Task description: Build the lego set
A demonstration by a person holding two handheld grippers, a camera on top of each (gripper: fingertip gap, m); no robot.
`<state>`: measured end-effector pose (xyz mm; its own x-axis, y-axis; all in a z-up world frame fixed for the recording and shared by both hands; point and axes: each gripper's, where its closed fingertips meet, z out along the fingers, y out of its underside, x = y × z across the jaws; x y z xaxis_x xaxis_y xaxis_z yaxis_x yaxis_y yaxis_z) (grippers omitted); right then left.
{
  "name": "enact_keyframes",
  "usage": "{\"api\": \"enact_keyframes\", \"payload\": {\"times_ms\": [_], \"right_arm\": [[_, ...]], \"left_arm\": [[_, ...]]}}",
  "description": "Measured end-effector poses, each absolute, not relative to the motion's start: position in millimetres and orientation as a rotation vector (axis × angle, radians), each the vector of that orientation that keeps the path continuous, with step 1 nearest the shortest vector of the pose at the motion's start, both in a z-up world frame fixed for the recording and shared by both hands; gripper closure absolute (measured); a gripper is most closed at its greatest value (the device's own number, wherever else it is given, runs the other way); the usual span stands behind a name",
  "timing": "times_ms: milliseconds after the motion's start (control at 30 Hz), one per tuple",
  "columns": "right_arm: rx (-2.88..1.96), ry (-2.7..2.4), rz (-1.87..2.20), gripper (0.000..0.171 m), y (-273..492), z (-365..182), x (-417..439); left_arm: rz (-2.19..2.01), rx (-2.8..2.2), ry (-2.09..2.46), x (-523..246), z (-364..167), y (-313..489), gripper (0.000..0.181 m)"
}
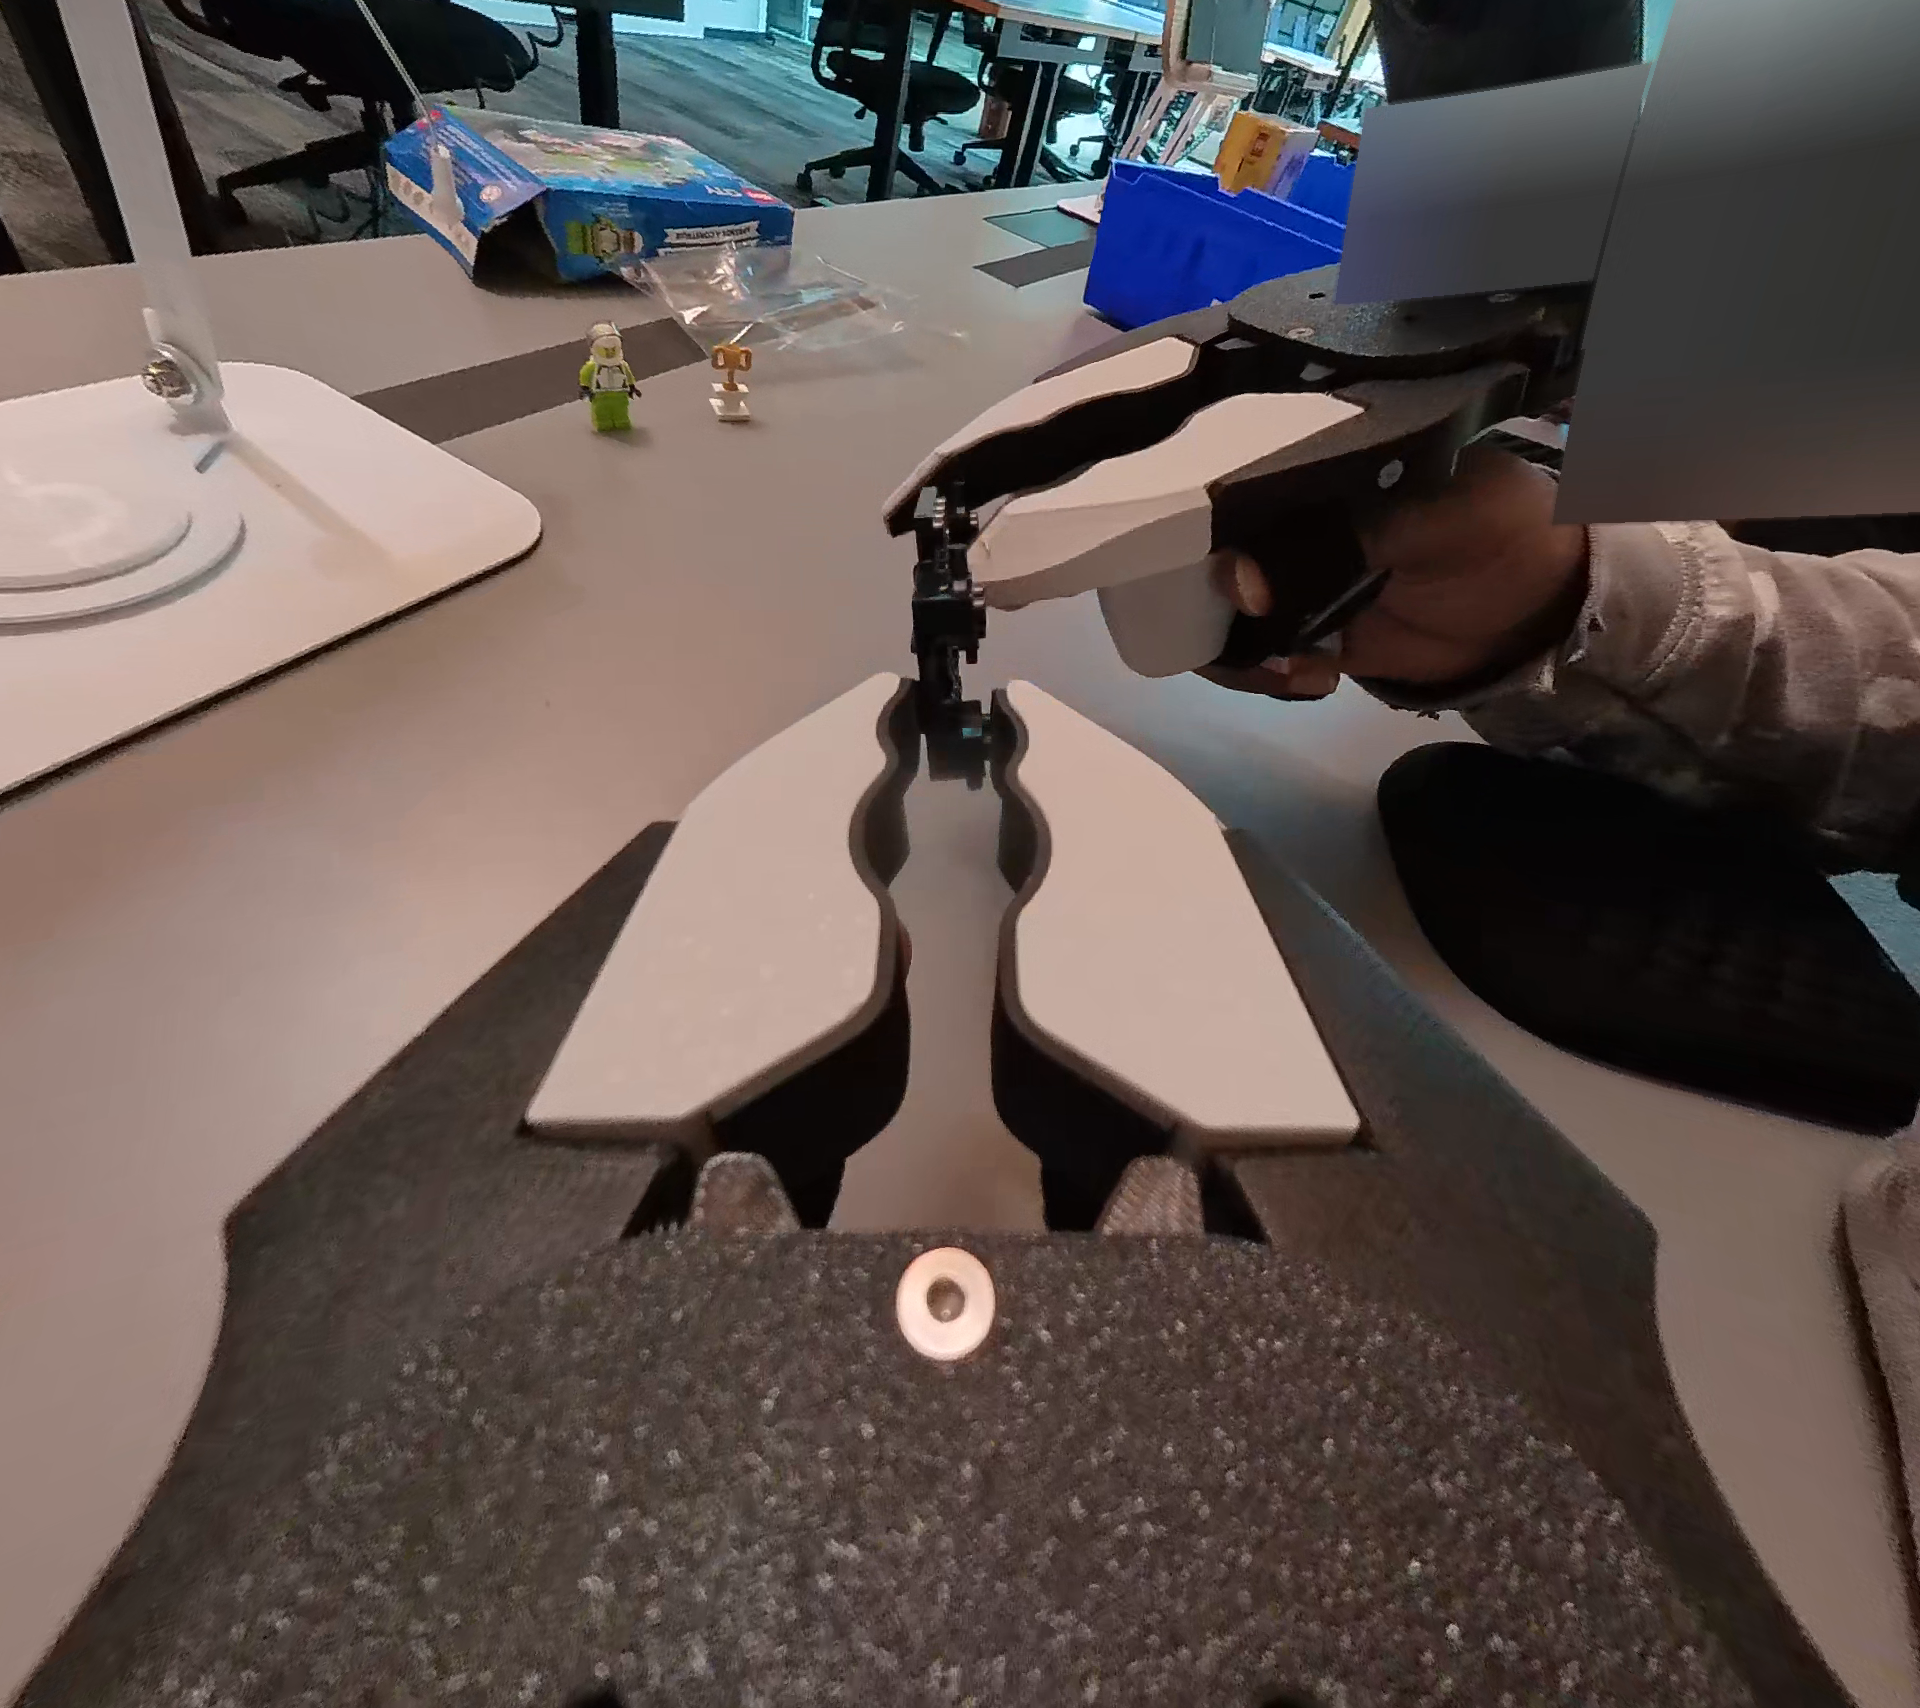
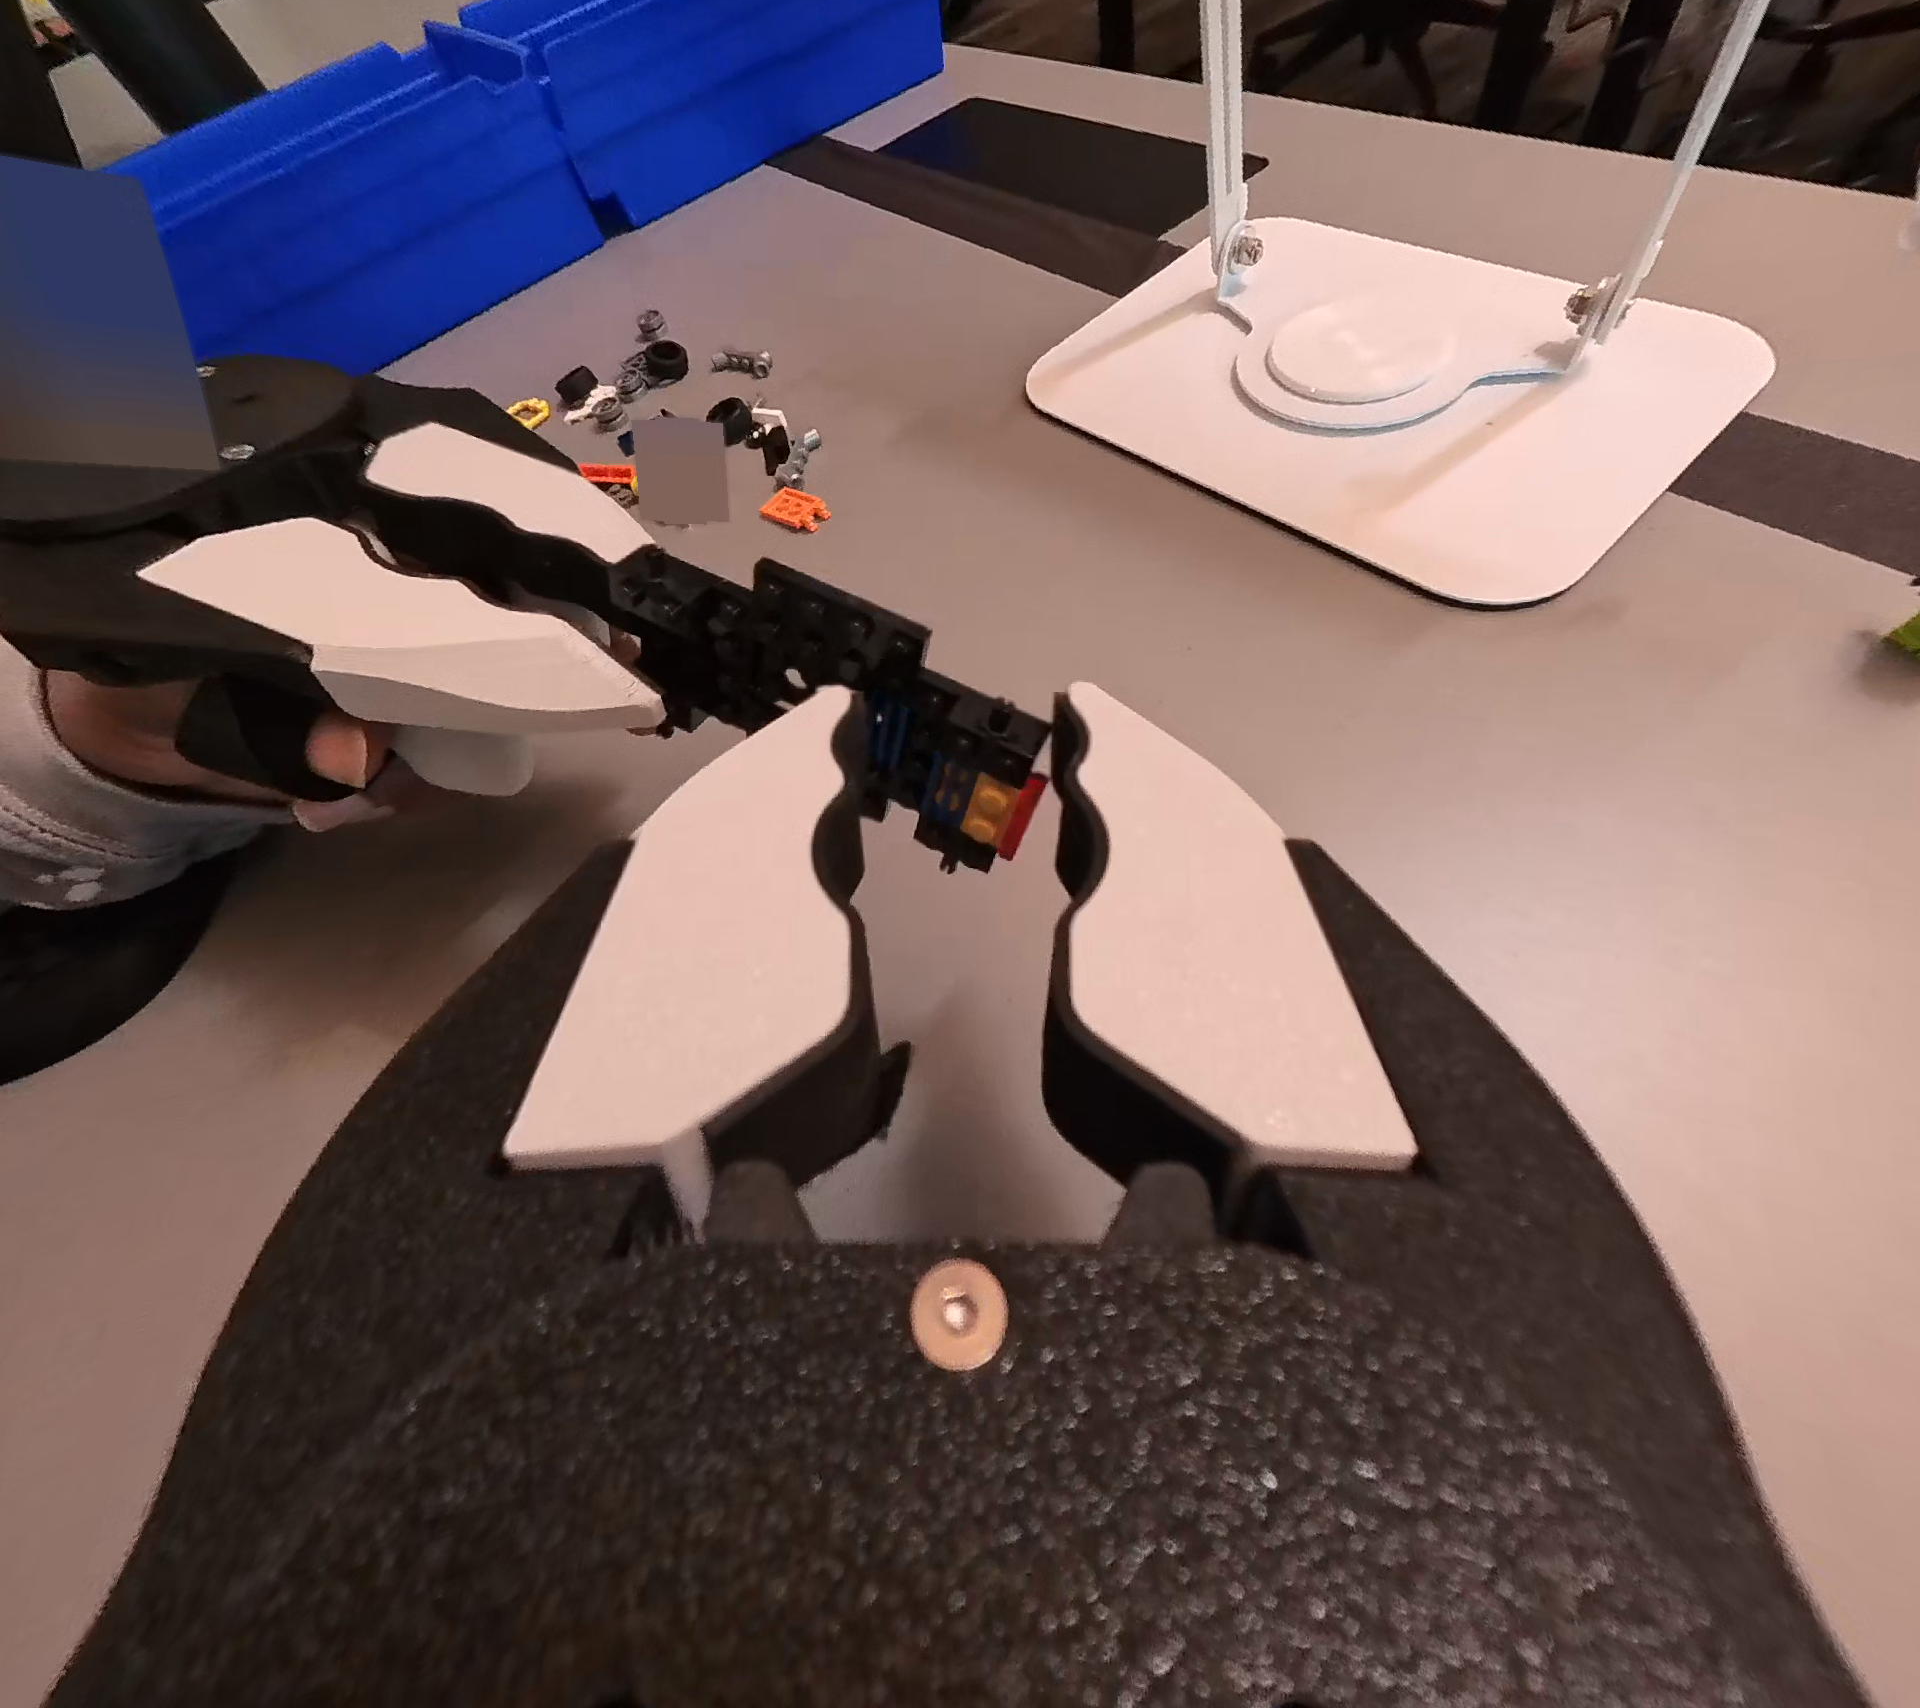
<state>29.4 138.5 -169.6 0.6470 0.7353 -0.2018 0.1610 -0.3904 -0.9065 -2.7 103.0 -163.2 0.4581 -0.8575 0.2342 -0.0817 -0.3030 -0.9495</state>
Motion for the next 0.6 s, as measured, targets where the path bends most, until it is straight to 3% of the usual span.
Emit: {"api": "enact_keyframes", "payload": {"times_ms": [600], "right_arm": [[-1.87, -0.718, 0.741, 0.139, 136.6, -169.9, 28.9]], "left_arm": [[-0.976, -1.734, 0.803, -3.8, -163.5, 102.3, 0.171]]}}
